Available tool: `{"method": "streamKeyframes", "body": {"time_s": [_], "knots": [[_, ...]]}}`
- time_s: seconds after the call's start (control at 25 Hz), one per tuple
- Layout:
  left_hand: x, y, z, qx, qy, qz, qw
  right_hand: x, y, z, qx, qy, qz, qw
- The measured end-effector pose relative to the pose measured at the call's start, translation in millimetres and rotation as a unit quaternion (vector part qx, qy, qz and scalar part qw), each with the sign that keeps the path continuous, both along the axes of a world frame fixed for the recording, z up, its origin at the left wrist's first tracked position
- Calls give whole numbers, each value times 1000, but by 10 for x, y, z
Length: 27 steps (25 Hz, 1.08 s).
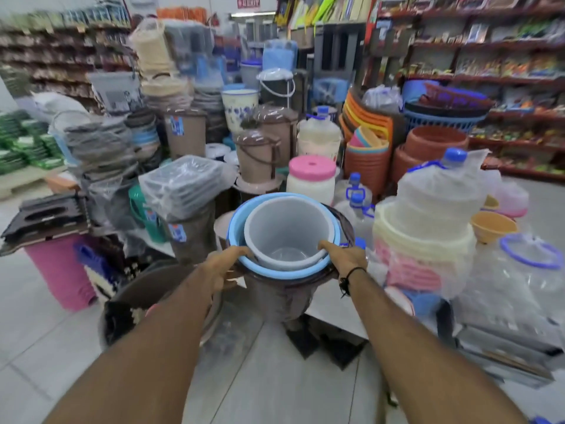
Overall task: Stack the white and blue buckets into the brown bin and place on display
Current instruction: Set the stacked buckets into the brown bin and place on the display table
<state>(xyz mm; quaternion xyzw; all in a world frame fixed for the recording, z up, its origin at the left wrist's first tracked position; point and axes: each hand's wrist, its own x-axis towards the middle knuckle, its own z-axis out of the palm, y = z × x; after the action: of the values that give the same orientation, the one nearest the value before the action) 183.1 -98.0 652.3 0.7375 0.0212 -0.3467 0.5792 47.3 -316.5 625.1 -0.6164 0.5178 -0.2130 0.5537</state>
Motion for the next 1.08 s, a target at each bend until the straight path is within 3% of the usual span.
{"method": "streamKeyframes", "body": {"time_s": [0.2, 0.4, 0.64, 0.84, 0.96, 1.08], "knots": [[778, -918, 548, -48, -49, 14, 998, 921, -936, 538, -38, -22, -10, 999], [1486, -1768, 529, -67, -51, 19, 996, 1553, -1643, 689, -58, -7, -27, 998], [2262, -2555, -304, -34, 43, -23, 998, 2052, -2275, 5, -50, 47, -77, 995], [2713, -2876, -1071, 29, 119, -63, 990, 2430, -2428, -965, 44, 131, -109, 984], [2884, -2957, -1456, 90, 115, -87, 985, 2569, -2444, -1414, 105, 163, -123, 973], [3067, -3010, -1739, 174, 54, -193, 964, 2644, -2523, -1659, 135, 200, -119, 963]]}}
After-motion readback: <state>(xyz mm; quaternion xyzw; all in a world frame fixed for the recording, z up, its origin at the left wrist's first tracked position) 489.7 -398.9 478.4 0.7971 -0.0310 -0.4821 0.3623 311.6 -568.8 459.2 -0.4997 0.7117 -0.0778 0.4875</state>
